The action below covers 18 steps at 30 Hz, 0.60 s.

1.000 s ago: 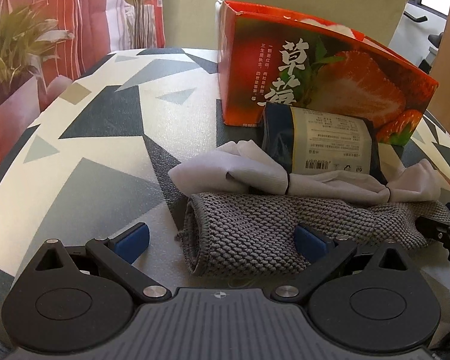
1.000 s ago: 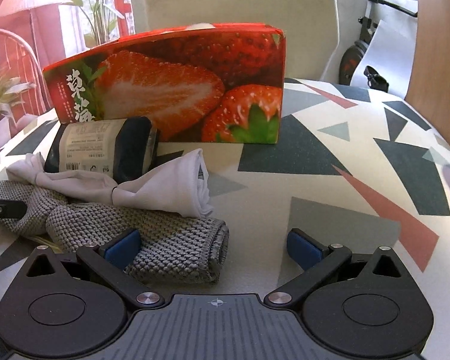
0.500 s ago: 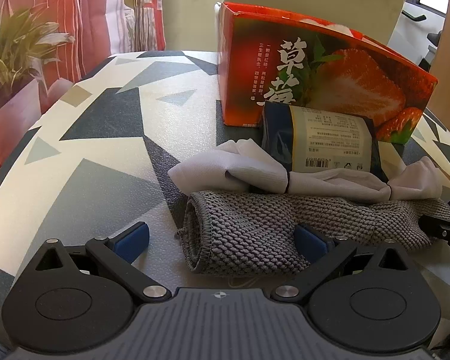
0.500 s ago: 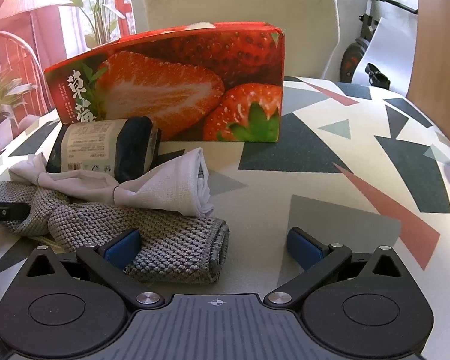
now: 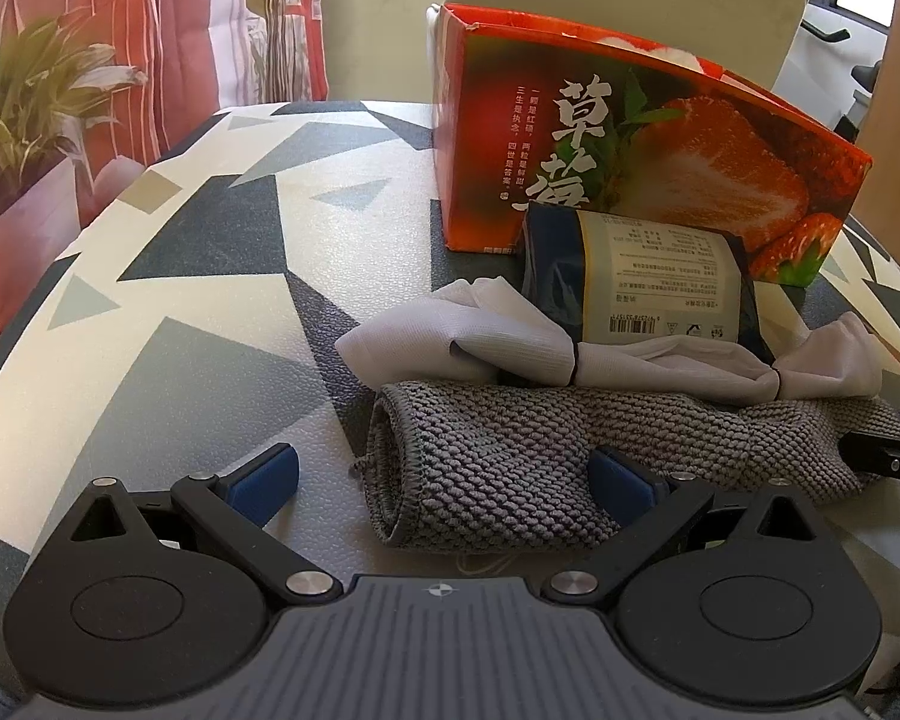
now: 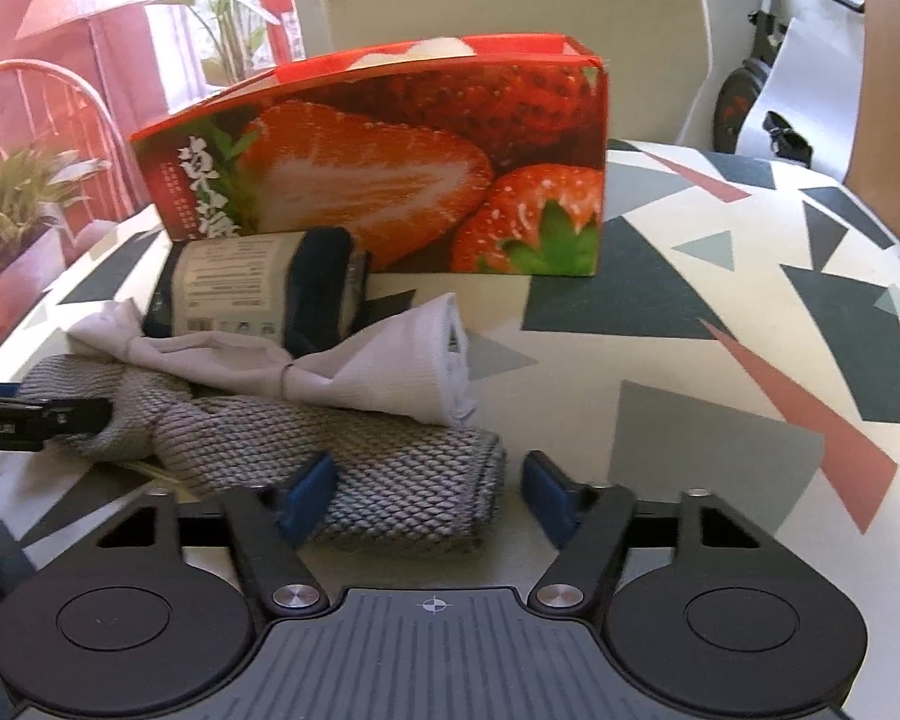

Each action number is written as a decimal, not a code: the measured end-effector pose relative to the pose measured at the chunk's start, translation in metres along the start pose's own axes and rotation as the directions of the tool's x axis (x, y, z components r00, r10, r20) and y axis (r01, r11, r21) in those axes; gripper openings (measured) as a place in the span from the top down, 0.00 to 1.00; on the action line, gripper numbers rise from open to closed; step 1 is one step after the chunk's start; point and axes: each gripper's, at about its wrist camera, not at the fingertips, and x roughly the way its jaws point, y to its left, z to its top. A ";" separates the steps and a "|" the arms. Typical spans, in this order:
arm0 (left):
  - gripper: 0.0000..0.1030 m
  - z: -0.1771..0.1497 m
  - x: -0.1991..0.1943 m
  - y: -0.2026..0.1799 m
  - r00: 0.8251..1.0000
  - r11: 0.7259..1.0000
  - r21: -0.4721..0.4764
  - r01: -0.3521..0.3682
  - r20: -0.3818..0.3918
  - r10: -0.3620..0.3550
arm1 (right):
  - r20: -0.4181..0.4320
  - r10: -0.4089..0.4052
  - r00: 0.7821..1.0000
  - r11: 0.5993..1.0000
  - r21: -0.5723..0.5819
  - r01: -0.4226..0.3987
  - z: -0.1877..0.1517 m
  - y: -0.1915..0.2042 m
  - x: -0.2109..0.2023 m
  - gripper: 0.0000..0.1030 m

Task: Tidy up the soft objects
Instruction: 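Move both grippers back down to the grey knit towel on the table, then close both grippers on the rolled end of the grey knit towel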

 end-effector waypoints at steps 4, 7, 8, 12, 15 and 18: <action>0.00 0.000 -0.001 0.001 1.000 1.000 -0.007 0.002 -0.003 -0.002 | -0.006 0.015 1.000 1.000 0.015 -0.015 0.000 -0.001 -0.002 0.49; 0.02 0.000 -0.003 0.004 1.000 1.000 -0.026 0.014 -0.004 -0.014 | -0.008 0.022 1.000 1.000 0.023 -0.022 0.000 -0.001 -0.003 0.55; 0.05 0.000 -0.004 0.005 1.000 0.999 -0.032 0.018 -0.003 -0.018 | -0.010 0.026 1.000 0.999 0.022 -0.026 0.000 -0.001 -0.004 0.59; 0.16 -0.001 -0.009 0.007 0.999 0.998 -0.043 0.049 0.011 -0.048 | -0.009 0.028 1.000 1.000 0.008 -0.028 -0.001 0.002 -0.006 0.67; 0.27 -0.002 -0.014 0.010 0.997 0.996 -0.062 0.068 0.028 -0.066 | 0.000 0.028 1.000 1.000 -0.001 -0.028 -0.001 0.004 -0.011 0.72; 0.41 -0.003 -0.020 0.014 0.996 0.994 -0.085 0.074 0.049 -0.069 | 0.017 0.029 0.999 1.000 -0.003 -0.029 0.000 0.004 -0.017 0.75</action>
